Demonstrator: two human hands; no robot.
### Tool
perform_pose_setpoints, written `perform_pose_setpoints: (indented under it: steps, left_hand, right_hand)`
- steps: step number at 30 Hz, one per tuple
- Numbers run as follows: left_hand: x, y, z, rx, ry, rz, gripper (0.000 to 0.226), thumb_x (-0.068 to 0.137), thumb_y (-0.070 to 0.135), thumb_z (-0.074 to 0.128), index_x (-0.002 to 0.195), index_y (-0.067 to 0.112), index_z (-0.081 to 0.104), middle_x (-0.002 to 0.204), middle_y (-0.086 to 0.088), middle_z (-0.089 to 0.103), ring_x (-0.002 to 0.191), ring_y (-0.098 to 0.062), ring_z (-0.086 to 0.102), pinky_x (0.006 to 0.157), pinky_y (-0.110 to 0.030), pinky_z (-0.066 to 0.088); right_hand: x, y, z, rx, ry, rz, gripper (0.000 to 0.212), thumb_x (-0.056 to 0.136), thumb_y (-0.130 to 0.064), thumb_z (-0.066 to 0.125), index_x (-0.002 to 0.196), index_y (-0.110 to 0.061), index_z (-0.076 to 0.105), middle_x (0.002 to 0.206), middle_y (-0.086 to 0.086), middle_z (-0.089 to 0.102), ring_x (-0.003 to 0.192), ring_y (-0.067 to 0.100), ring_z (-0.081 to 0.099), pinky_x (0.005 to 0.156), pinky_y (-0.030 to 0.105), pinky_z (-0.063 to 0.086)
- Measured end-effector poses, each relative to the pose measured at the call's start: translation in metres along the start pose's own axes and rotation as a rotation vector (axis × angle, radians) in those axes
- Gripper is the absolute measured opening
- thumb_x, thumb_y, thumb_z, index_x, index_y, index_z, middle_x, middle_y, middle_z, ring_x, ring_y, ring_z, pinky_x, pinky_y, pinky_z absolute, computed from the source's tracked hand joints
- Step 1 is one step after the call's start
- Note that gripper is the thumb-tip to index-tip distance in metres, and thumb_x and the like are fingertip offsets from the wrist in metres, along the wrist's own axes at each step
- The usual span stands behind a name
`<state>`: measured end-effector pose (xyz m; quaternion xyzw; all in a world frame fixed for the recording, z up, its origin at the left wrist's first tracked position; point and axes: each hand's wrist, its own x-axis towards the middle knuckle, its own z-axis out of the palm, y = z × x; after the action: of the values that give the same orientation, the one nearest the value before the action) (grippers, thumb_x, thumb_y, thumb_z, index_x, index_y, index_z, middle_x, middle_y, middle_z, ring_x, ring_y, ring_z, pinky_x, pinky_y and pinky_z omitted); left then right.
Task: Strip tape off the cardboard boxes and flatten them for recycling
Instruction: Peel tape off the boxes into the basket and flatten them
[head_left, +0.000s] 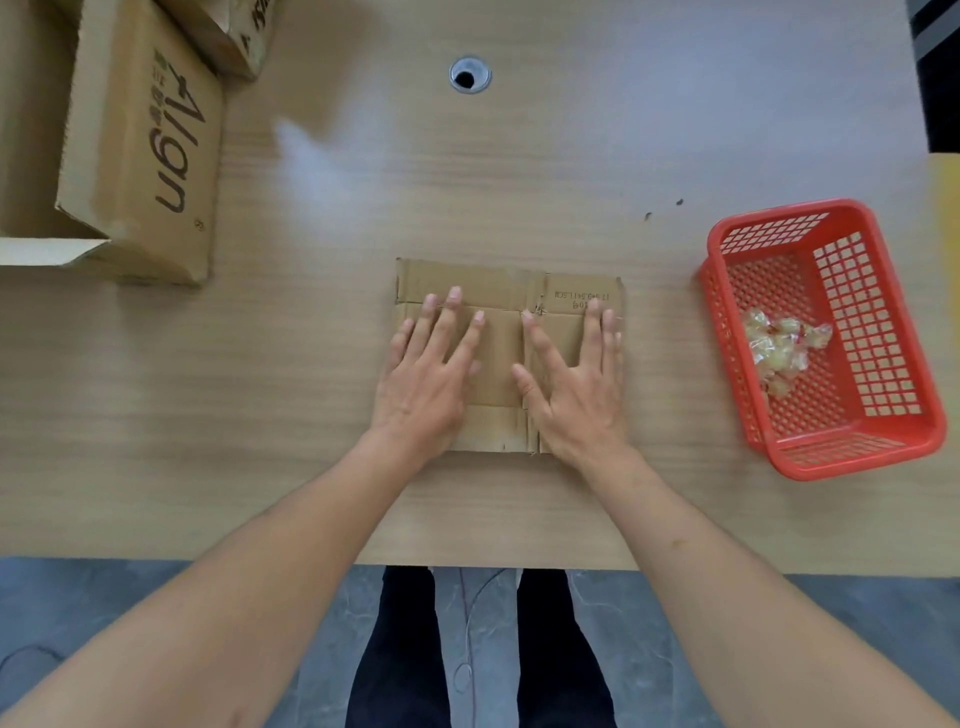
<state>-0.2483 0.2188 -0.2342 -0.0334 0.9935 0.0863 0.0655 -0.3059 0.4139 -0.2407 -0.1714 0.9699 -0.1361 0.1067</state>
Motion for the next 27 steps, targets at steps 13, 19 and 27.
perform_pose_setpoints:
  steps: [13, 19, 27]
  left_hand:
    - [-0.014, -0.037, 0.007, -0.029, -0.083, -0.017, 0.082, 0.101, 0.067, 0.018, 0.163, 0.019, -0.007, 0.169, 0.001, -0.017, 0.156, -0.016, -0.015, 0.127, -0.046, 0.002]
    - [-0.015, -0.040, 0.005, -0.015, -0.112, -0.051, 0.084, 0.098, 0.073, 0.012, 0.162, 0.023, -0.012, 0.168, -0.001, -0.022, 0.155, -0.018, -0.019, 0.127, -0.048, 0.000]
    - [-0.036, 0.012, -0.007, -0.161, -0.146, -0.420, 0.071, 0.099, 0.066, 0.038, 0.159, 0.047, 0.006, 0.162, -0.021, 0.002, 0.148, -0.042, 0.010, 0.118, -0.057, 0.016]
  right_hand:
    - [-0.003, 0.014, -0.014, 0.022, -0.195, -0.047, 0.110, 0.086, -0.086, 0.033, 0.161, -0.025, -0.020, 0.164, 0.013, -0.035, 0.151, 0.026, -0.035, 0.126, 0.051, -0.012]
    - [0.002, 0.023, -0.019, -0.052, -0.330, -0.070, 0.128, 0.076, -0.094, 0.037, 0.157, -0.021, -0.029, 0.157, 0.011, -0.047, 0.146, 0.025, -0.044, 0.125, 0.048, -0.016]
    - [-0.020, -0.003, -0.021, 0.048, -0.251, 0.311, 0.119, 0.070, -0.095, 0.049, 0.154, -0.051, -0.023, 0.155, 0.027, -0.042, 0.146, 0.039, -0.040, 0.119, 0.056, -0.022]
